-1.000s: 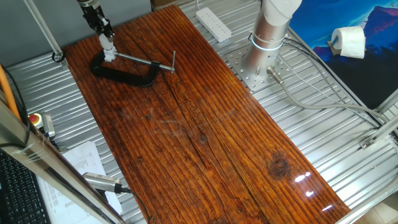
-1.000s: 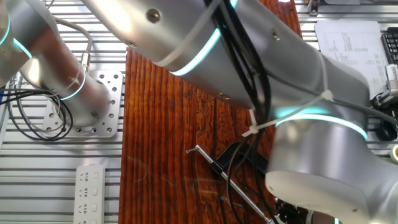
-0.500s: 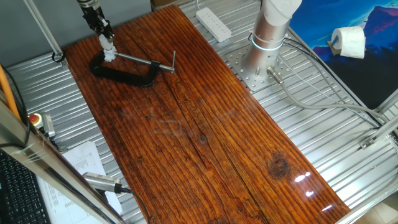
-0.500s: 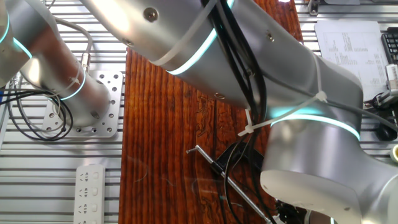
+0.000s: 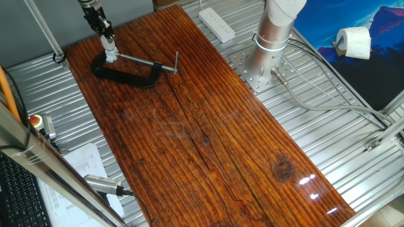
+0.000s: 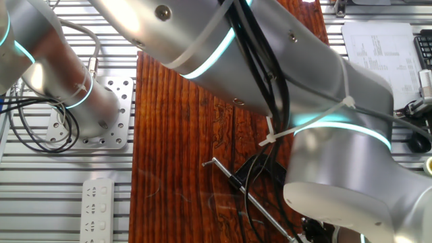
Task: Take out the light bulb by rotating it
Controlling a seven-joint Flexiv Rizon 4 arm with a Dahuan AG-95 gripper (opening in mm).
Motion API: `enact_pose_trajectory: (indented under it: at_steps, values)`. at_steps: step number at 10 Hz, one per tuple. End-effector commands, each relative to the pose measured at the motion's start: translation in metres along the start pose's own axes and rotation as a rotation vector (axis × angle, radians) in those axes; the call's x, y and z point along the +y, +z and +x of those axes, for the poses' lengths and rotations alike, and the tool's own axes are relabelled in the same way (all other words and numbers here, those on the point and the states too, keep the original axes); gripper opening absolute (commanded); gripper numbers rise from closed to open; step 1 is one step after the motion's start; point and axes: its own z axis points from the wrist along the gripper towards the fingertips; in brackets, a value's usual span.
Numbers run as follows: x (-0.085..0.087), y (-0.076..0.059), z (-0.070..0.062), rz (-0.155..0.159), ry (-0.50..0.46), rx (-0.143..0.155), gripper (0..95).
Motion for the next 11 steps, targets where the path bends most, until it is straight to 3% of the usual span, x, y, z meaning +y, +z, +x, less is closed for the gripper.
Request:
enact_pose_trajectory:
  at_steps: [1, 7, 8, 10, 11]
  values:
    - [0.000, 0.000, 0.000, 0.002, -0.007, 0.002, 38.0]
    - [0.003, 0.005, 0.010, 0.010, -0.176, 0.021, 38.0]
    - [0.003, 0.004, 0.010, 0.016, -0.224, 0.025, 38.0]
    - [0.003, 0.003, 0.010, 0.061, -0.321, 0.044, 38.0]
    - [0.003, 0.003, 0.010, 0.064, -0.353, 0.047, 38.0]
